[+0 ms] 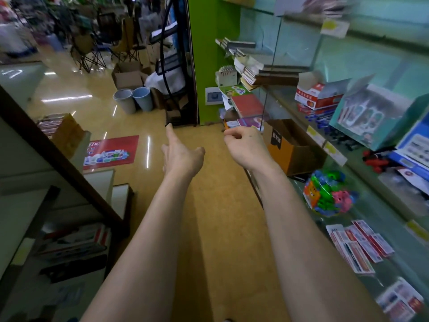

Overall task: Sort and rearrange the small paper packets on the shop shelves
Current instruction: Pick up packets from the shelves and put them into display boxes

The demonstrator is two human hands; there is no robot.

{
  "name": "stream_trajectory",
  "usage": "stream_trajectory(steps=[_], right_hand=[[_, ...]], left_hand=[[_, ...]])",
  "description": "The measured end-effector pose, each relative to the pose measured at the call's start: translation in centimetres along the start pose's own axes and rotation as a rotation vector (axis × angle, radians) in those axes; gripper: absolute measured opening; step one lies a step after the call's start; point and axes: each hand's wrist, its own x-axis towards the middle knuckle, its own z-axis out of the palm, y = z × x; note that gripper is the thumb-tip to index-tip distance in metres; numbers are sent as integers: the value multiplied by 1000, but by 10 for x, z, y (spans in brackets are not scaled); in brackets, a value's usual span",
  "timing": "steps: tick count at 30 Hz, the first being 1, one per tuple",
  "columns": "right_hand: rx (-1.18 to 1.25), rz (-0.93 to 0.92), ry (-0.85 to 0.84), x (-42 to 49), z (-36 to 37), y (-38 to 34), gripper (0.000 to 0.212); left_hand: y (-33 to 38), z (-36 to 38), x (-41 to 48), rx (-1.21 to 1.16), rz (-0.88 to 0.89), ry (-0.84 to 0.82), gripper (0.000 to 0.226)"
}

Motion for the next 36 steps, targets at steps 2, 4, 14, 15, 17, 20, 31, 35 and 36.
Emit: stream_trajectory(steps=[2, 4, 14, 15, 17, 20, 31, 35, 36], right_hand=[[23, -1, -13, 23, 0, 3, 33], [37, 7, -30, 42, 2, 5, 33], [24, 53, 41, 119, 0, 13, 33], [7, 60, 50, 126, -1, 15, 34], [-34, 73, 74, 140, -4, 16, 35], [-79, 93, 146, 164, -6, 16, 36], [-338, 179, 428, 267, 10, -16, 35], [-443, 201, 519, 302, 4, -34, 34], [-455, 206, 538, 309, 2, -38, 34]], left_hand=[[6, 10, 19, 6, 0, 1, 92], [11, 17, 34, 20, -9, -2, 92], [32, 53, 109, 93, 38, -30, 90], [34, 58, 117, 107, 45, -36, 91], [39, 70, 132, 144, 74, -45, 90], [50, 84, 160, 194, 121, -87, 91], [119, 101, 279, 379, 365, -293, 81], [148, 108, 318, 433, 525, -347, 84], [155, 111, 323, 446, 566, -355, 86]])
